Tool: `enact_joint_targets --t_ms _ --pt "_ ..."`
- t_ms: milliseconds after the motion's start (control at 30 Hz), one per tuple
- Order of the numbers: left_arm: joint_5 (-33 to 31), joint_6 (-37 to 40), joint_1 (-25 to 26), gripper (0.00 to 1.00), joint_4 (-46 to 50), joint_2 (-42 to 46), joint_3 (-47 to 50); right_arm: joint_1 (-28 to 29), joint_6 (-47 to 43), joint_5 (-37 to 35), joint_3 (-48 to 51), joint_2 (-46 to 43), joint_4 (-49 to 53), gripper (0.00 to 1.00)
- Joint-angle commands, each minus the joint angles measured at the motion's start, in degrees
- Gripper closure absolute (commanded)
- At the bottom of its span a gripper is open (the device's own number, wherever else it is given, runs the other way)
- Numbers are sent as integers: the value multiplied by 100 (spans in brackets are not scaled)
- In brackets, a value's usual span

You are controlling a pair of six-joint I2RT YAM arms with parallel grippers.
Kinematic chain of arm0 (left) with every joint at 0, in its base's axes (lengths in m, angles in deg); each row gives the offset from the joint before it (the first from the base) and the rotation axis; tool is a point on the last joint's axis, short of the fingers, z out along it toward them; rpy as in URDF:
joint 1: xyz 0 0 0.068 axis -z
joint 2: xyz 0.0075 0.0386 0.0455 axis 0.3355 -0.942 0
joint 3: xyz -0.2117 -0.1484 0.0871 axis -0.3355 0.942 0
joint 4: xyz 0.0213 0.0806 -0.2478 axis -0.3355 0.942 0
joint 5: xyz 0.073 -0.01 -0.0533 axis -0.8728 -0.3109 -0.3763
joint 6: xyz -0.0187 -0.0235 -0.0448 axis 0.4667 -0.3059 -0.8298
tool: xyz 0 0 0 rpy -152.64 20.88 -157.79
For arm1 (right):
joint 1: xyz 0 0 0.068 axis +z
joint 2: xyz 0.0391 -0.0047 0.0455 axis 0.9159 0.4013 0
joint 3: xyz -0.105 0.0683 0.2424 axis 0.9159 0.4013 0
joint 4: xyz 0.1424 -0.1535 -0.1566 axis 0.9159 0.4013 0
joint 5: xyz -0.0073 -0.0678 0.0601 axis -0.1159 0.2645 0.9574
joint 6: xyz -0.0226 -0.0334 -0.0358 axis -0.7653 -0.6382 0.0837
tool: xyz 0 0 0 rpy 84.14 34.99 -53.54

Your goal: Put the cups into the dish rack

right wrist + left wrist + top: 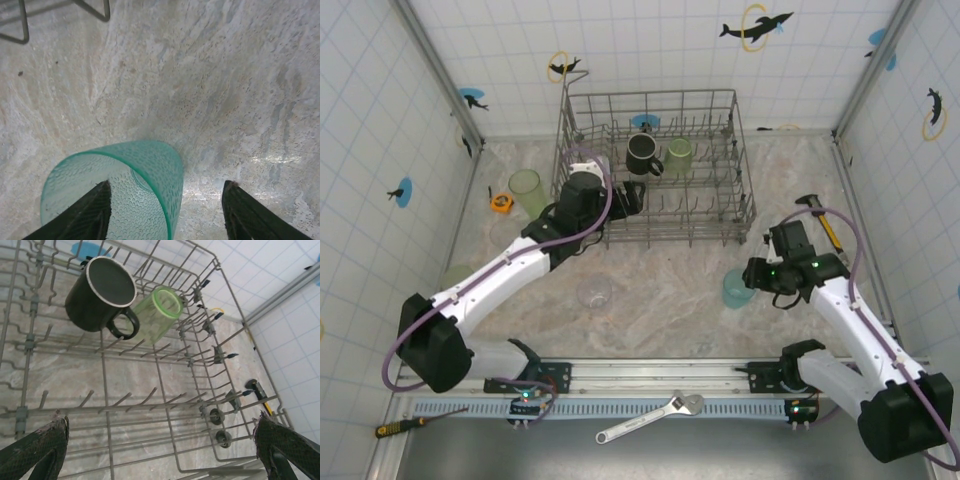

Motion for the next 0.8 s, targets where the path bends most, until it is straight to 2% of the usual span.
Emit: enact_joint_targets --t_ms 0,200,300,467,500,767 --pt "-269 -209 -5 2 113 172 157 68 155 101 141 -6 -86 45" --pt "-327 -197 -5 2 173 172 163 92 190 36 262 49 -210 57" --pt "-313 -312 -5 2 156 186 233 97 179 30 321 157 -242 70" --pt "-271 -341 -5 2 136 183 351 98 149 -175 256 307 -202 97" --pt "-289 -332 -5 2 191 174 332 101 138 -236 220 326 -182 100" --pt "-393 -322 -5 2 271 280 364 47 -57 -1166 -398 553 141 100"
